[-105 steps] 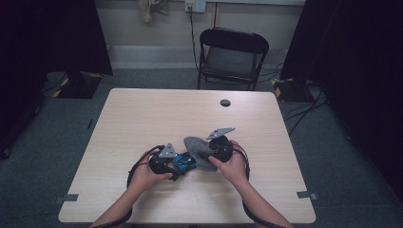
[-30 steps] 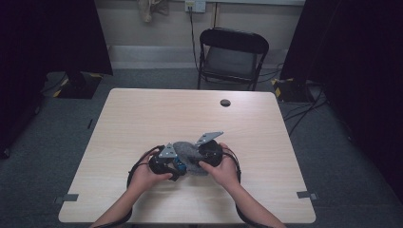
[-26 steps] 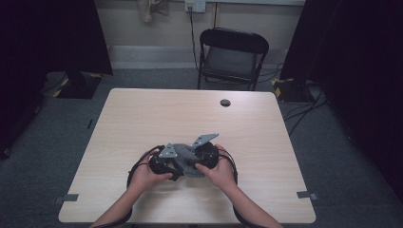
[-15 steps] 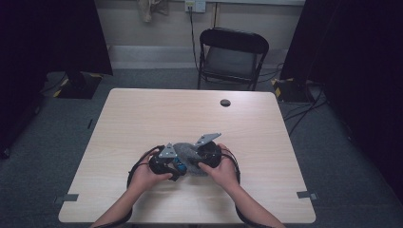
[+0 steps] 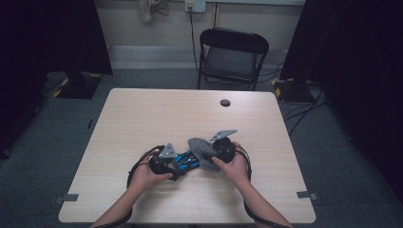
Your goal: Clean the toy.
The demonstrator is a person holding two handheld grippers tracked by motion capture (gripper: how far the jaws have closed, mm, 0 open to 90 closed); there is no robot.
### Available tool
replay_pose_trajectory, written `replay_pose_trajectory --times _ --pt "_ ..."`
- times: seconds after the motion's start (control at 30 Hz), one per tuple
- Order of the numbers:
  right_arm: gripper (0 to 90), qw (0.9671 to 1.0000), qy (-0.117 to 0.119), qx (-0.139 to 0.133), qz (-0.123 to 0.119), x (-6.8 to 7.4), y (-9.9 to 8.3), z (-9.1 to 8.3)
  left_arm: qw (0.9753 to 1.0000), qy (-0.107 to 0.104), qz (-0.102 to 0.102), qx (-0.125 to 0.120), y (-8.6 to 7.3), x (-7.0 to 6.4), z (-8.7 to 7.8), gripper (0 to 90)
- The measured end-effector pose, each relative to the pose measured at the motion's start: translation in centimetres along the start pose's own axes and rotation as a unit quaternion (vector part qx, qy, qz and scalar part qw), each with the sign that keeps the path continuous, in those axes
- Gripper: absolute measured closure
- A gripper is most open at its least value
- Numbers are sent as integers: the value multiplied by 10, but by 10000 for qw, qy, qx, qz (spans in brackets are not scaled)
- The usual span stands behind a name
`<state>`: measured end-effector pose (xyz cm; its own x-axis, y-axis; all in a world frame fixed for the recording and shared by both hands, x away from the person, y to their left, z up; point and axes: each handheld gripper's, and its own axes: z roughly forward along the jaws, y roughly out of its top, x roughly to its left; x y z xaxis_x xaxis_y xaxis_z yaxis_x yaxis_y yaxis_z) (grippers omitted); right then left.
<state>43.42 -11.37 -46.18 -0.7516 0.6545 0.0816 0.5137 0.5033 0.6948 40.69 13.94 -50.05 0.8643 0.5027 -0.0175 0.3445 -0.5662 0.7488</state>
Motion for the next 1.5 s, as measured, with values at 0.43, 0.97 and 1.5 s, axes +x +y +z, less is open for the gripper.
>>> replay_pose_trajectory --times 0.43,0.97,1.5 --pt "645 9991 -341 134 191 -25 -14 -9 10000 -2 1 0 0 0 0 244" --pt "593 9978 -580 244 214 -32 -47 -39 10000 7 -8 -2 0 0 0 244" --pt "464 9969 -716 254 203 -28 -43 -36 10000 24 3 4 0 -1 0 242"
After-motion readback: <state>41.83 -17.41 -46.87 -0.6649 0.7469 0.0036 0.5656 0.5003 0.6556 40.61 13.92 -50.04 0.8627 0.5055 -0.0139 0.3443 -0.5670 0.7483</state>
